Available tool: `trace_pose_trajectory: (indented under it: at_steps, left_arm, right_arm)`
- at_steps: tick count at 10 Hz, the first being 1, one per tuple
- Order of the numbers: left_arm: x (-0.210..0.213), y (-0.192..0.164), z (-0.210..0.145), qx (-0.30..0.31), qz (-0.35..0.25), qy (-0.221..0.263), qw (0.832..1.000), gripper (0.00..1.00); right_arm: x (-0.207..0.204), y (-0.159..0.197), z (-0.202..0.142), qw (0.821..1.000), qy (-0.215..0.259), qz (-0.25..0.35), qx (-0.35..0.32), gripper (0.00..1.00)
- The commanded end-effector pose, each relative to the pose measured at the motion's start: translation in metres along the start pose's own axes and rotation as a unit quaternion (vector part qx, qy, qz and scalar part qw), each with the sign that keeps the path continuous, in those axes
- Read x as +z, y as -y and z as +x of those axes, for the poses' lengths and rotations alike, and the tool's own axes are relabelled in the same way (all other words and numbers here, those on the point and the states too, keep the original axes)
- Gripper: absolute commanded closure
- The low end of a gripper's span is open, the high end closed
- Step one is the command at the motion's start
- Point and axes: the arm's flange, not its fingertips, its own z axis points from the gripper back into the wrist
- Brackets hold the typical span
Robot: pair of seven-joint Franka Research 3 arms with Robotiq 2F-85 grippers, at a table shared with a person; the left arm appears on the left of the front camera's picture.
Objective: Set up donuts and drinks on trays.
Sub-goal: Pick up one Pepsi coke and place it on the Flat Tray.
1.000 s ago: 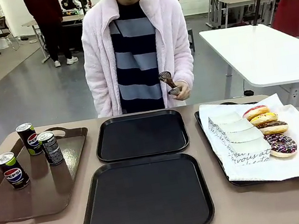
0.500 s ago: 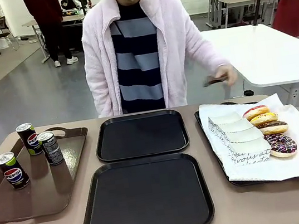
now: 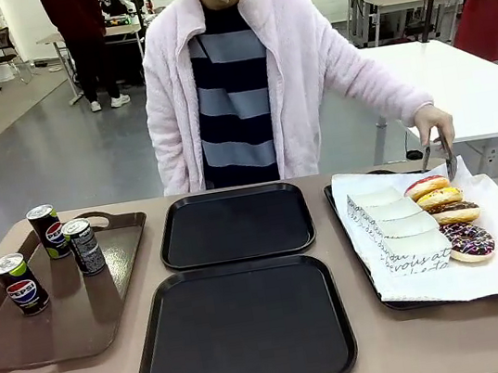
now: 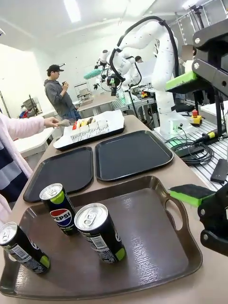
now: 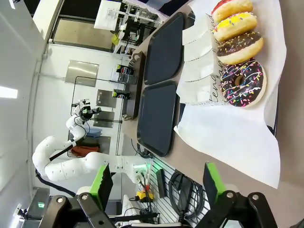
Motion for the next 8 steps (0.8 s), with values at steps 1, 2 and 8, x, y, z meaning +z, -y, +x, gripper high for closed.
trace_pose_trajectory:
  at_steps: [1,2,8]
  left_arm:
    - [0.0014,-0.0003,0.0006,-0.008,-0.009,0.006,1.0,0.0]
    - [0.0014,-0.0003,0.0006,-0.008,-0.009,0.006,1.0,0.0]
    - [0.0014,-0.0003,0.0006,-0.008,-0.009,0.006,1.0,0.0]
  right_arm:
    - [0.0004,-0.0005,0.0003,1.0,0.001,0.004,0.002,0.0]
    - [0.0004,-0.0005,0.0003,1.0,0.001,0.004,0.002,0.0]
    - [0.0004,-0.0005,0.0003,1.0,0.001,0.004,0.002,0.0]
